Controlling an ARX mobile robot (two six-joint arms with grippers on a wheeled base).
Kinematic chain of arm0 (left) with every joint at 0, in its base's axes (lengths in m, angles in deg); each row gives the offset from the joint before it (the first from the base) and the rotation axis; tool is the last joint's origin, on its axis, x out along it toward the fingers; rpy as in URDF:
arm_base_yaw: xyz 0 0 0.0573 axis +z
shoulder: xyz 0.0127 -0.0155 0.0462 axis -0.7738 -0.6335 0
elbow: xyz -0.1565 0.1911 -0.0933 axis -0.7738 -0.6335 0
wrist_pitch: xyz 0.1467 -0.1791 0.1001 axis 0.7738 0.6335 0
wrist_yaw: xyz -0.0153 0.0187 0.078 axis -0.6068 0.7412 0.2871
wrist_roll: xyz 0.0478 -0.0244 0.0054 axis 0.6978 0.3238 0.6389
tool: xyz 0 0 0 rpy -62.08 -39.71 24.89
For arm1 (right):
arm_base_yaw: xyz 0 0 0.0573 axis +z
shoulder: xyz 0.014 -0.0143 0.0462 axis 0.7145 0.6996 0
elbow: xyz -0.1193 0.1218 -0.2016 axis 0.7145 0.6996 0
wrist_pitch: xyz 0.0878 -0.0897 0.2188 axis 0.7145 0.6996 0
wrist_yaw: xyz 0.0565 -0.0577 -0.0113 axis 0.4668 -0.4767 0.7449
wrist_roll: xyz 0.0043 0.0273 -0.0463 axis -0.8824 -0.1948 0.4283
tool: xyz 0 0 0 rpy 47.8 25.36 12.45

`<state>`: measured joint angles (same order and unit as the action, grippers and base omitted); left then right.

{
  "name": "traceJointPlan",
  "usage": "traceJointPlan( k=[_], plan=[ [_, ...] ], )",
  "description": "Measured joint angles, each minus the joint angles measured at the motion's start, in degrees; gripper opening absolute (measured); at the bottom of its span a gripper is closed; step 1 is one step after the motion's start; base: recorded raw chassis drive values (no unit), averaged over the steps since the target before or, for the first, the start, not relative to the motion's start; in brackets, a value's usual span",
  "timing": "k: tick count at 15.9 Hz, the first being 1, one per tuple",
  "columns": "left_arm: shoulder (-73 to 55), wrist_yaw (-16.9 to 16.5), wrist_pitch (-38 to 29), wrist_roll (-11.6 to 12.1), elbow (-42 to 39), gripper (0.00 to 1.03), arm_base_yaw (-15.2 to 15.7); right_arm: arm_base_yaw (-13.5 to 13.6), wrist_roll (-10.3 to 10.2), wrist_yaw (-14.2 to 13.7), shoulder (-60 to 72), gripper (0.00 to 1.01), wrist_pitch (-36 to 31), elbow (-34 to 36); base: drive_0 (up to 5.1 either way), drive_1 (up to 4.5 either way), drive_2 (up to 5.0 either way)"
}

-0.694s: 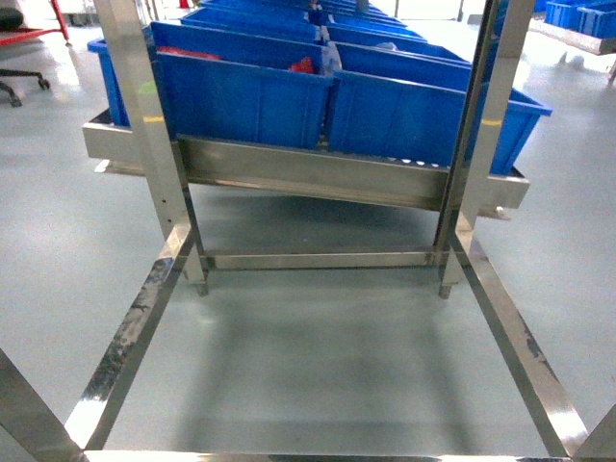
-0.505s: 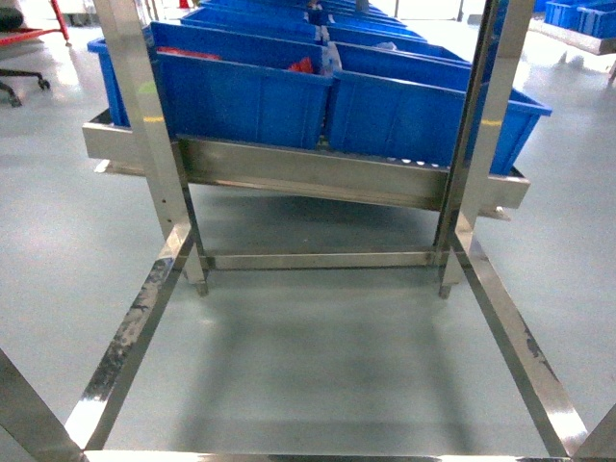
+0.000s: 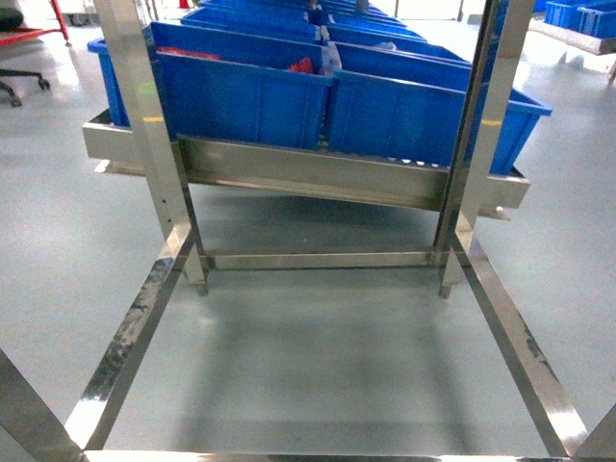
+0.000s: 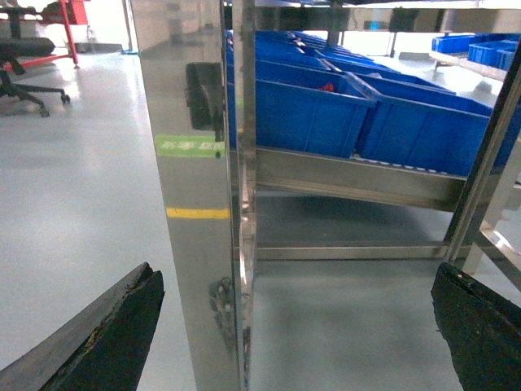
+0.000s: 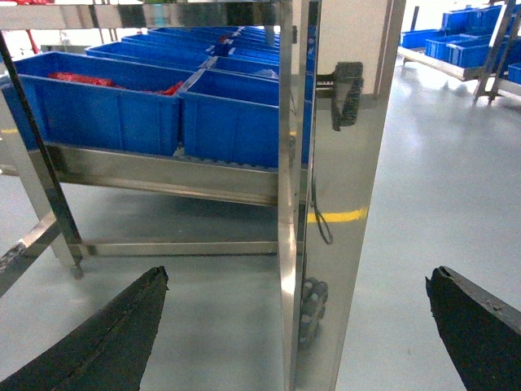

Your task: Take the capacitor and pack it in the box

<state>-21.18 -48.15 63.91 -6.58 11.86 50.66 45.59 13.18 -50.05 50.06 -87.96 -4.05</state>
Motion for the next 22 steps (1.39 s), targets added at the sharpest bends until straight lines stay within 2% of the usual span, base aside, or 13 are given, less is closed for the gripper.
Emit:
traceJointPlan(
  k=[22],
  plan=[
    [0.0,-0.04,0.04,0.59,0.0,0.98,0.0,0.0,-0.02,-0.04,0.0,0.98,0.0,0.0,0.0,0.0,0.0]
  ],
)
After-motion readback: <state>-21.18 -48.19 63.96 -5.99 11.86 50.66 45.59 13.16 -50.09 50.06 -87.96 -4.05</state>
